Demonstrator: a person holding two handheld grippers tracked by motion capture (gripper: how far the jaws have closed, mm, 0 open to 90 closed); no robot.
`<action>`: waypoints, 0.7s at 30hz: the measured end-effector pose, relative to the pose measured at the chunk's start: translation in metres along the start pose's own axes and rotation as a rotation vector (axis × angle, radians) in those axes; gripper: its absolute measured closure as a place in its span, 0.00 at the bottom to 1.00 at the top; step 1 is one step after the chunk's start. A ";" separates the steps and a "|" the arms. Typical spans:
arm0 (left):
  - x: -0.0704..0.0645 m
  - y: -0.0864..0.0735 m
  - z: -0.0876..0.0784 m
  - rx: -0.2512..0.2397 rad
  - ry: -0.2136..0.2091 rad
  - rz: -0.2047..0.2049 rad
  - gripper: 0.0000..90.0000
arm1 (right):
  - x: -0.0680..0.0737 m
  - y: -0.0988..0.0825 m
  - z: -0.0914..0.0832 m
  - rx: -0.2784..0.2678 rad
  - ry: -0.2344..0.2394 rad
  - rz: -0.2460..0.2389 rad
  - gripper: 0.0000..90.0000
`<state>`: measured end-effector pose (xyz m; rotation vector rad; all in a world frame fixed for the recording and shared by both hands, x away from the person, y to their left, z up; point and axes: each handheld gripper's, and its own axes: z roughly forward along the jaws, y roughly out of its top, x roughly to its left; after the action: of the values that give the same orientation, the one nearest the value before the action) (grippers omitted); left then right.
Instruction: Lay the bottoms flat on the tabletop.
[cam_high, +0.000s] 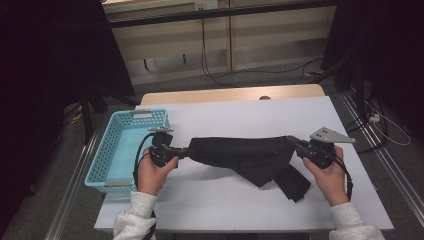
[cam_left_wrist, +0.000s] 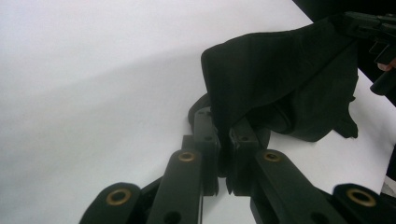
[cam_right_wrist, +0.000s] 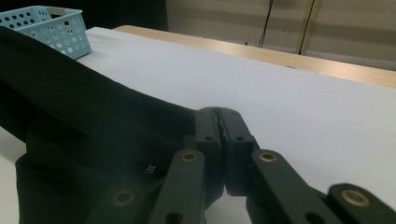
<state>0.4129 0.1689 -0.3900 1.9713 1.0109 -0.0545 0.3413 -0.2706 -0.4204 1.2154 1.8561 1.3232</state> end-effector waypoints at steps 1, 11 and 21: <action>0.000 0.000 0.000 0.003 -0.001 -0.001 0.94 | 0.000 0.000 0.000 0.000 -0.001 -0.001 0.96; 0.000 0.001 -0.005 -0.003 0.002 0.000 0.94 | 0.003 0.002 0.000 -0.004 0.006 -0.012 0.96; 0.002 0.000 -0.005 0.000 0.019 0.009 0.94 | 0.006 0.005 -0.001 -0.021 0.019 -0.011 0.96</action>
<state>0.4128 0.1735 -0.3874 1.9800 1.0140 -0.0314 0.3393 -0.2653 -0.4149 1.1844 1.8551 1.3485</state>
